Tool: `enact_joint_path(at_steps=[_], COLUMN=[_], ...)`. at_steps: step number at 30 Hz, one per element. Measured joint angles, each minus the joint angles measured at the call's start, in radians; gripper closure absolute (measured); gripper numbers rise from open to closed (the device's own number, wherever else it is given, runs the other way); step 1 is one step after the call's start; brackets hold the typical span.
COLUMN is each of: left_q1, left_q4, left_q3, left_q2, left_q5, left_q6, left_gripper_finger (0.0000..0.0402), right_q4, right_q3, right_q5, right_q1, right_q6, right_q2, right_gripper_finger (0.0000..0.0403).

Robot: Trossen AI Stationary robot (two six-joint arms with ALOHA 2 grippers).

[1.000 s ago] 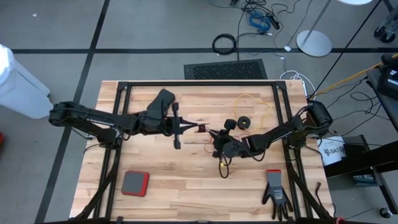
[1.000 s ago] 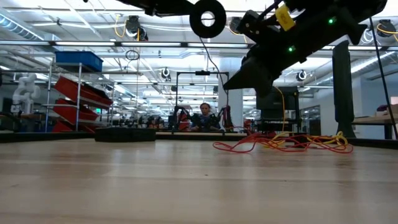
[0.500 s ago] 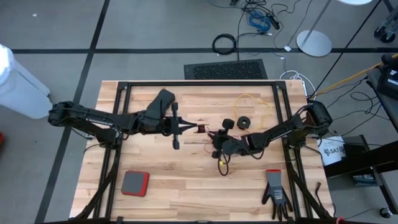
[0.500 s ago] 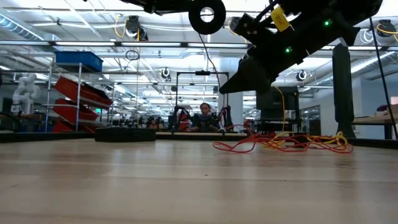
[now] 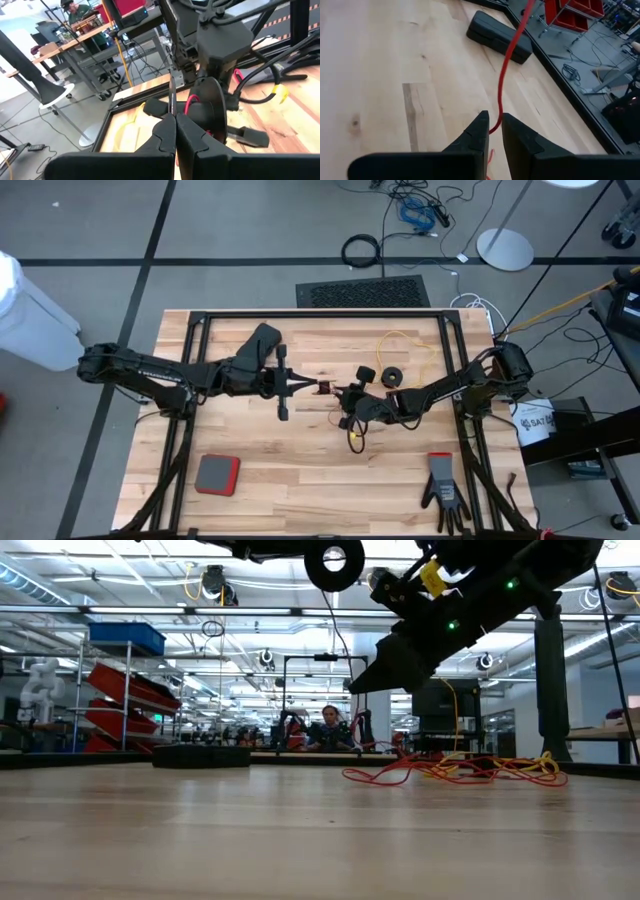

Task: Coil cords
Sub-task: Coil the red wire onto the black spool

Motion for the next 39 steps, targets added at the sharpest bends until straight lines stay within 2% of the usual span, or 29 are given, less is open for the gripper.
enact_joint_path(at_steps=[12,20,32,39], left_q1=[0.0,0.0,0.017,0.055], left_q4=[0.006,-0.021,-0.24,-0.305], left_q3=[0.0,0.0,0.0,0.0], left_q2=[0.0,0.0,0.0,0.061], left_q5=[0.012,0.012,0.007,-0.042], left_q6=[-0.005,-0.004,0.011,0.06], left_gripper_finger=[0.0402,0.0402,0.0402,0.0402], right_q4=[0.038,0.026,-0.027,0.04], right_q3=[0.0,0.0,0.0,0.0], right_q5=[-0.022,-0.022,-0.027,-0.106], right_q1=[-0.017,-0.016,-0.012,-0.01], right_q6=[-0.007,-0.018,0.0,0.043], right_q2=[0.0,0.0,0.0,0.0], right_gripper_finger=[0.0363,0.0396,0.0401,0.0402])
